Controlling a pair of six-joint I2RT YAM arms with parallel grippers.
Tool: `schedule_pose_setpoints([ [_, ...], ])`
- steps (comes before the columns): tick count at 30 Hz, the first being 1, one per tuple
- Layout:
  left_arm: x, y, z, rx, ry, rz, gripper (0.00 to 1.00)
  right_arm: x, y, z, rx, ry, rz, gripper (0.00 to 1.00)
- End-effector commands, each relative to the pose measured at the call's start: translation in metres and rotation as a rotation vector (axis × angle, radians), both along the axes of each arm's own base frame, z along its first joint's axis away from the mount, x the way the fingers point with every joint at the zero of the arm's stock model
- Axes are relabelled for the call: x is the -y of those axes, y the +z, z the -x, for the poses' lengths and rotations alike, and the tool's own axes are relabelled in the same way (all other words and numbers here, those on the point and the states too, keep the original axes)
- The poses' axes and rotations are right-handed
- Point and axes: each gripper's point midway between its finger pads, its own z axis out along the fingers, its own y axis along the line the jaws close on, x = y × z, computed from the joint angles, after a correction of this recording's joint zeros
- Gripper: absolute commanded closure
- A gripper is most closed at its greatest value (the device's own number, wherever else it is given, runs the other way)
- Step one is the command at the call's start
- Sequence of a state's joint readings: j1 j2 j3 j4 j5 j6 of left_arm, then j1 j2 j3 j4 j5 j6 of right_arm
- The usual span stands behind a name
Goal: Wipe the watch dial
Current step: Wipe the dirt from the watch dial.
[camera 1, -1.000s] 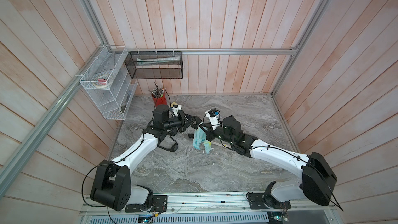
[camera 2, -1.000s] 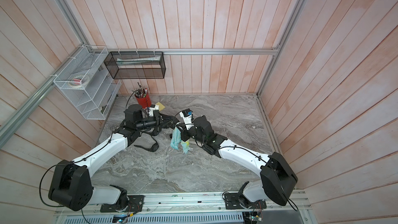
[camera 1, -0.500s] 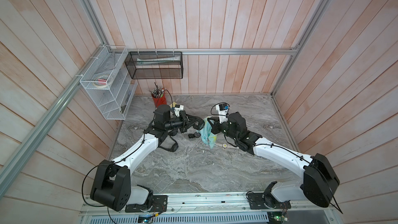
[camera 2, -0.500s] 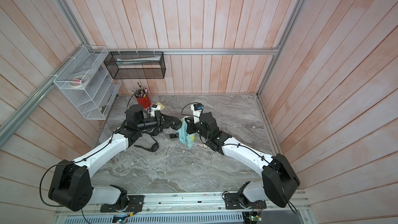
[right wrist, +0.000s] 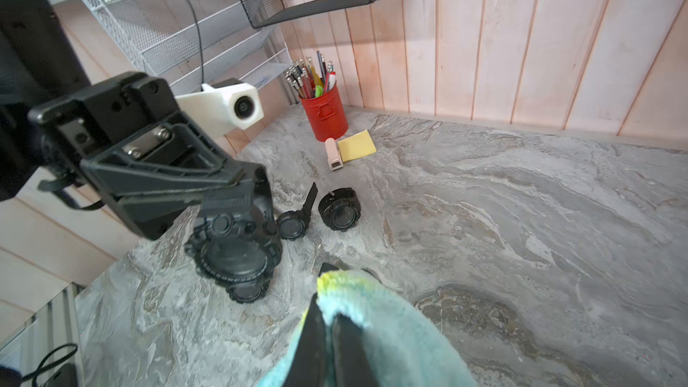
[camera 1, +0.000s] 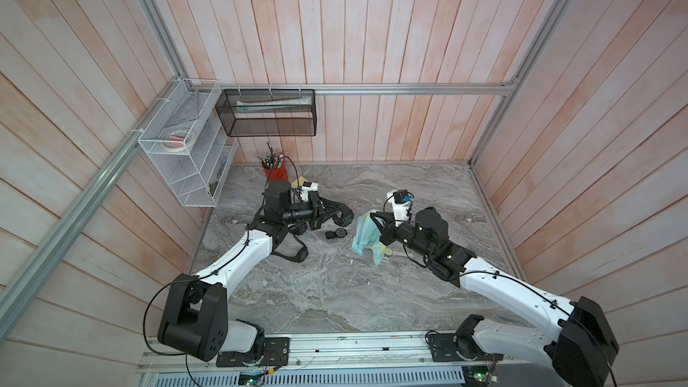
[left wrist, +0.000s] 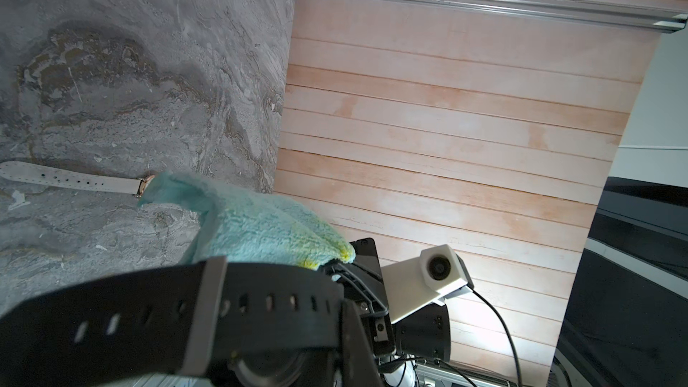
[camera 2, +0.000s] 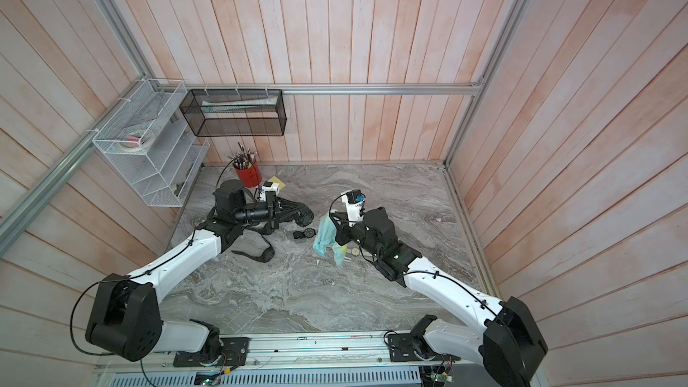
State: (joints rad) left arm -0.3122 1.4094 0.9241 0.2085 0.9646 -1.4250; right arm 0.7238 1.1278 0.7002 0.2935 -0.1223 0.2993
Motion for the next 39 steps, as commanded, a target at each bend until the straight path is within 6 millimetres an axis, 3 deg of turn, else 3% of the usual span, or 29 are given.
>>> schedule_pose_setpoints([
  [1, 0.001, 0.003, 0.002, 0.008, -0.023, 0.021, 1.00, -0.011, 0.033, 0.014, 0.121, 0.112, -0.085, 1.00],
  [7, 0.001, 0.001, 0.001, 0.003, -0.015, 0.017, 1.00, -0.041, 0.047, 0.023, 0.168, 0.267, -0.128, 1.00],
  [15, 0.004, -0.001, 0.001, -0.002, -0.011, 0.013, 1.00, -0.079, 0.039, 0.026, 0.162, 0.380, -0.109, 1.00],
  [19, 0.006, 0.001, 0.002, 0.000, -0.015, 0.020, 1.00, -0.083, 0.025, 0.010, 0.130, 0.304, -0.065, 1.00],
  [22, 0.007, 0.004, 0.003, 0.007, -0.021, 0.024, 1.00, -0.074, 0.016, -0.007, 0.107, 0.190, -0.047, 1.00],
  [29, 0.004, 0.007, 0.003, 0.034, -0.006, -0.028, 1.00, -0.031, 0.000, -0.043, 0.057, -0.101, 0.034, 1.00],
  [35, -0.015, -0.030, -0.013, 0.024, 0.058, -0.312, 1.00, 0.018, 0.018, -0.052, 0.075, -0.255, 0.061, 1.00],
  [39, -0.016, -0.049, -0.039, 0.031, 0.076, -0.422, 1.00, 0.054, 0.026, -0.050, 0.082, -0.337, 0.105, 1.00],
])
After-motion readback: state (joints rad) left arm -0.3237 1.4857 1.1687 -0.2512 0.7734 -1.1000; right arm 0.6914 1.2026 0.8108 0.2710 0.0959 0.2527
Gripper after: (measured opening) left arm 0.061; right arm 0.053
